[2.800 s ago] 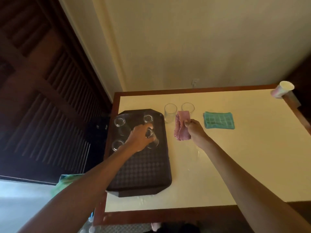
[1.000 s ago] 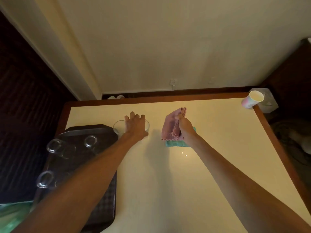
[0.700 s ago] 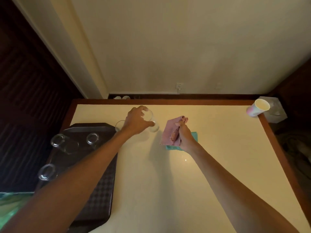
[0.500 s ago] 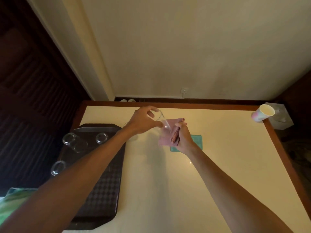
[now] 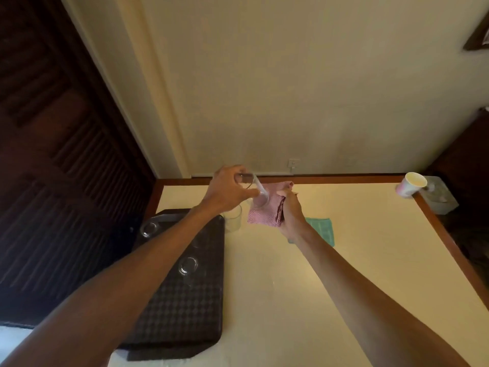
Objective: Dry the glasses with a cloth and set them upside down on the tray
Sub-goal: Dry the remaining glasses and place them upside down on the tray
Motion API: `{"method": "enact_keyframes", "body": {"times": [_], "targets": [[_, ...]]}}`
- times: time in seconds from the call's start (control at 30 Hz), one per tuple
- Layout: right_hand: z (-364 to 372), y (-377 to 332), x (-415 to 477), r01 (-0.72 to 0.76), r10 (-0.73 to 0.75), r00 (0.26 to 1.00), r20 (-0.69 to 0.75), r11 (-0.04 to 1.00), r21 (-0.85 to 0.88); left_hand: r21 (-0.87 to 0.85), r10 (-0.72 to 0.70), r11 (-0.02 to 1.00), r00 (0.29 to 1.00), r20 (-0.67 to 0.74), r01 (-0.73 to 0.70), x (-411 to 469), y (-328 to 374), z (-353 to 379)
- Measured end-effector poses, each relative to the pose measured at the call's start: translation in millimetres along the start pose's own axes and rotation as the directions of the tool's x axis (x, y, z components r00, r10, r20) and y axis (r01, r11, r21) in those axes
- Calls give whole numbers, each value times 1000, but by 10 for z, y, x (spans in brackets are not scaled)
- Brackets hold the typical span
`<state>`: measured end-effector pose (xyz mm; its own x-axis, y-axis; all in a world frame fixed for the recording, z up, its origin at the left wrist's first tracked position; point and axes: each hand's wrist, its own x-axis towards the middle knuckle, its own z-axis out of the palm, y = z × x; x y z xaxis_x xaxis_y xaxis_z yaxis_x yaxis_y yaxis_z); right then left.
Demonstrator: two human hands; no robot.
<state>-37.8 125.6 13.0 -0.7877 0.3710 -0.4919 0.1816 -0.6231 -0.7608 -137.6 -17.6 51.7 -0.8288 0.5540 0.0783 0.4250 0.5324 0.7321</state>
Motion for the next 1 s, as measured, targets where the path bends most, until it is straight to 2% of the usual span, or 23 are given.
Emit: {"method": "enact_keyframes", "body": {"times": [0.1, 0.2, 0.27, 0.33, 0.4, 0.5, 0.57, 0.63, 0.73, 0.87, 0.93, 1.0], "targets": [[131, -2, -85, 15, -14, 1000, 22, 999, -31, -36, 25, 999, 999, 48, -23, -127, 66, -182], [220, -73, -313, 58, -53, 996, 69, 996, -68, -58, 0, 998, 1000, 27, 2, -182, 146, -383], [278, -168, -404, 93, -84, 993, 82, 988, -122, -206, -48, 977, 999, 3, 47, -216, 203, -534], [357, -262, -473, 127, -123, 992, 36, 976, -177, -454, -163, 878, 986, 17, 153, -225, 226, -640], [457, -382, -594, 208, -205, 978, 41, 925, -318, -656, -253, 722, 966, 49, 222, -236, 195, -704], [638, -511, -768, 340, -311, 940, 141, 803, -490, -814, -222, 535, 967, 123, 226, -349, 290, -751], [805, -559, -872, 444, -364, 896, 254, 728, -523, -845, -204, 477, 966, 161, 242, -453, 359, -725], [960, -559, -965, 488, -364, 872, 327, 692, -532, -850, -178, 469, 968, 176, 241, -520, 436, -697], [1092, -479, -1053, 469, -349, 883, 314, 672, -573, -877, -132, 425, 974, 186, 225, -570, 498, -659], [1172, -304, -1108, 563, -437, 821, 368, 510, -650, -927, -112, 273, 966, 234, 256, -568, 575, -737], [1201, -265, -1193, 608, -444, 785, 431, 420, -674, -923, -136, 240, 951, 276, 302, -550, 552, -772], [1173, -230, -1229, 639, -491, 754, 436, 395, -660, -914, -129, 213, 938, 323, 344, -541, 523, -797]]}}
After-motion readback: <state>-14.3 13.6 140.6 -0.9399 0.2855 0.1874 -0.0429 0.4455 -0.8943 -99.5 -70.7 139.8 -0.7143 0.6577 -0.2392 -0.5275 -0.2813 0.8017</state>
